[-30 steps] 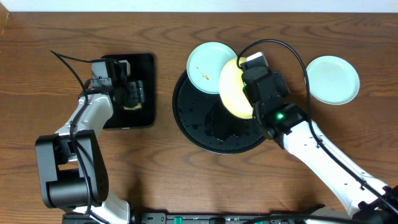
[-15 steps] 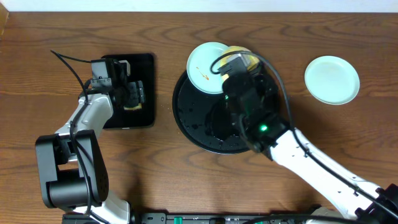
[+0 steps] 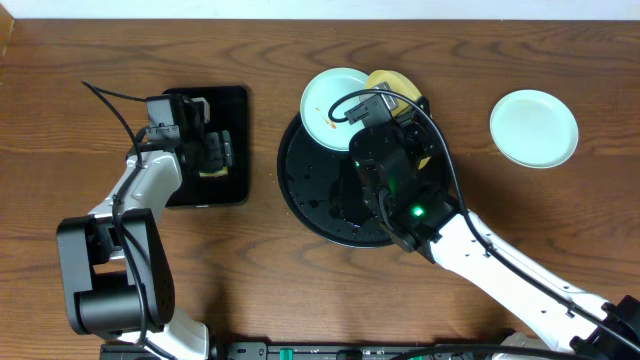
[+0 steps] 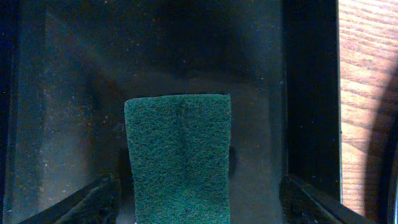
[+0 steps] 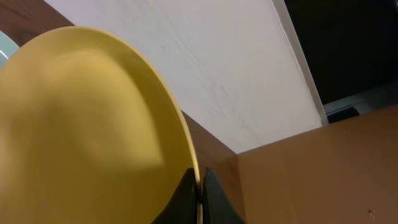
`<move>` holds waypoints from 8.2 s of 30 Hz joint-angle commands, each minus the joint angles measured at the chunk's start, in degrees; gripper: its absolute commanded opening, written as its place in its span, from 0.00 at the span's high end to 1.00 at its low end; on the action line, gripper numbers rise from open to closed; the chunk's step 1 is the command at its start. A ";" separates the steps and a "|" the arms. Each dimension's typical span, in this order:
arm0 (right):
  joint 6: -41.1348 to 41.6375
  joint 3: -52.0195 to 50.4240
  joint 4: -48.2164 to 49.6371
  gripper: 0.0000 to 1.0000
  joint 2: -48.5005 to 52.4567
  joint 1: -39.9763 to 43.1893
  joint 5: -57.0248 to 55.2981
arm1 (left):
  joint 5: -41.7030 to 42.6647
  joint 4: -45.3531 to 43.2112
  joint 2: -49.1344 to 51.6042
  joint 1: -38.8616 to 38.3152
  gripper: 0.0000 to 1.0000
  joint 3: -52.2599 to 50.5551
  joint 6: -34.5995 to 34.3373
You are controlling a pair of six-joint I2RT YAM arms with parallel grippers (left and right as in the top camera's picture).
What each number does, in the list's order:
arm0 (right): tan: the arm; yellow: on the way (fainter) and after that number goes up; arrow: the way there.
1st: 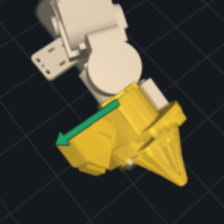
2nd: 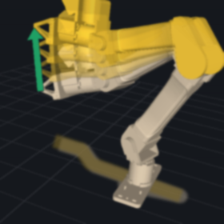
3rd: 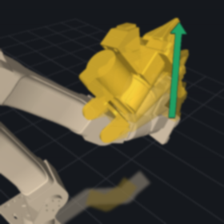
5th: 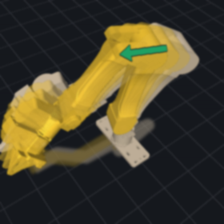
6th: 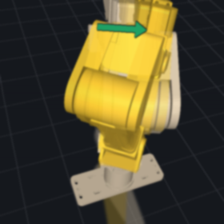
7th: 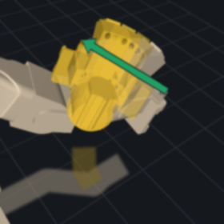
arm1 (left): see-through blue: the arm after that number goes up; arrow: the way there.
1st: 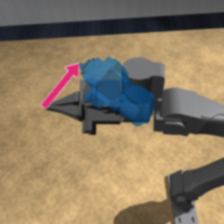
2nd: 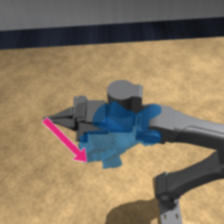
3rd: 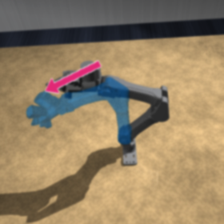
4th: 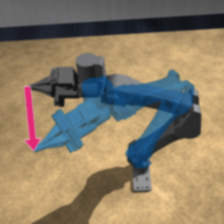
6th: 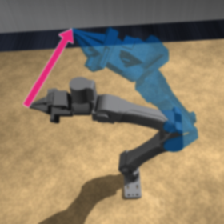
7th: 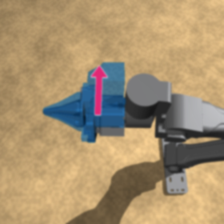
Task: Clean dirty plates on tray and stack at the side
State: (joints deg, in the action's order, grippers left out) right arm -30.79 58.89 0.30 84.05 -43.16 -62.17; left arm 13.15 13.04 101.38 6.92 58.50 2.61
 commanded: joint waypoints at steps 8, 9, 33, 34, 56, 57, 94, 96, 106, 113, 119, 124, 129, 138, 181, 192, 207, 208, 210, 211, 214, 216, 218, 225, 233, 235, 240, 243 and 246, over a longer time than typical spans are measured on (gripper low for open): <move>15.63 0.59 -4.57 0.99 -0.39 6.43 10.51 | -0.35 0.13 -0.17 0.13 0.11 0.22 -0.04; 19.02 0.59 -6.80 0.99 -0.83 8.46 14.10 | -0.35 0.13 -0.17 0.15 0.10 0.22 -0.04; 38.05 0.57 -8.37 0.99 7.69 64.11 69.31 | -0.35 0.13 -0.17 0.13 0.09 0.22 -0.04; 38.05 0.57 -7.23 0.98 9.20 65.00 69.31 | -0.35 0.13 -0.17 0.13 0.09 0.22 -0.04; 39.23 0.68 -0.20 0.37 17.31 70.90 87.47 | -0.35 0.13 -0.17 0.15 0.09 0.22 -0.04; 37.97 1.01 -1.66 0.37 17.31 70.07 88.65 | -0.35 0.13 -0.17 0.15 0.09 0.22 -0.04; 22.21 21.16 -15.26 0.50 34.51 25.09 69.92 | -0.35 0.13 -0.17 0.15 0.09 0.22 -0.04; 22.71 21.16 -13.42 0.51 36.54 25.09 69.83 | -0.35 0.13 -0.17 0.15 0.09 0.22 -0.04; 24.98 21.18 -11.72 0.91 39.28 25.14 69.68 | -0.35 0.13 -0.17 0.15 0.09 0.22 -0.04; 30.01 21.18 -19.63 0.99 34.10 25.31 66.88 | -0.35 0.13 -0.17 0.15 0.09 0.22 -0.04; 40.98 21.18 -29.20 0.99 28.70 25.97 59.89 | -0.35 0.13 -0.17 0.13 0.09 0.22 -0.04; 41.05 21.18 -31.82 0.99 28.35 25.88 64.04 | -0.35 0.13 -0.17 0.15 0.09 0.22 -0.04; 39.19 21.18 -28.55 0.73 28.55 25.94 63.52 | -0.35 0.13 -0.17 0.15 0.09 0.22 -0.04; 26.95 21.18 -19.19 0.35 29.55 25.94 69.22 | -0.35 0.13 -0.17 0.15 0.09 0.22 -0.04; 55.43 15.65 -39.36 0.99 17.11 27.06 55.95 | -0.35 0.13 -0.17 0.15 0.09 0.22 -0.07; 66.97 0.52 -25.09 0.99 17.11 26.95 57.42 | -0.35 0.13 -0.17 0.15 0.09 0.22 -0.04; 36.33 5.84 -29.62 0.37 16.98 28.98 67.41 | -0.35 0.11 -0.17 0.15 0.09 0.22 -0.04; 33.22 6.38 -29.44 0.37 16.98 29.62 69.33 | -0.35 0.13 -0.17 0.15 0.09 0.22 -0.04; 26.43 7.30 -28.76 0.37 17.00 31.17 74.10 | -0.35 0.13 -0.17 0.15 0.08 0.22 -0.04; 24.20 7.50 -28.35 0.38 17.00 31.87 75.49 | -0.35 0.13 -0.17 0.15 0.09 0.22 -0.04; 21.94 7.52 -26.88 0.43 17.18 33.97 75.65 | -0.35 0.13 -0.17 0.15 0.09 0.22 -0.04; 21.92 7.45 -26.03 0.44 17.55 35.34 75.76 | -0.35 0.13 -0.17 0.15 0.09 0.22 -0.04; 21.88 7.43 -24.74 0.48 18.12 36.54 76.41 | -0.35 0.13 -0.17 0.15 0.08 0.22 -0.04; 19.50 7.43 -21.92 0.67 21.81 37.83 83.43 | -0.35 0.11 -0.17 0.15 0.09 0.22 -0.04; 19.58 7.43 -19.98 0.74 28.13 37.83 83.45 | -0.35 0.13 -0.17 0.15 0.09 0.22 -0.04; 19.63 7.52 -19.96 0.93 27.98 37.86 83.49 | -0.35 0.13 -0.17 0.15 0.09 0.22 -0.04; 28.06 8.68 -21.09 0.99 20.57 37.62 84.35 | -0.35 0.13 -0.17 0.15 0.09 0.22 -0.07; 31.87 8.68 -22.82 0.99 17.33 37.22 84.02 | -0.35 0.11 -0.17 0.15 0.09 0.22 -0.04; 36.70 8.66 -25.53 0.99 16.46 36.98 80.67 | -0.35 0.11 -0.17 0.15 0.09 0.22 -0.04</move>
State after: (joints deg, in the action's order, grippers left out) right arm -1.21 66.43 -24.05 102.72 -5.72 20.38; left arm 13.15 13.04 101.38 6.92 58.52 2.42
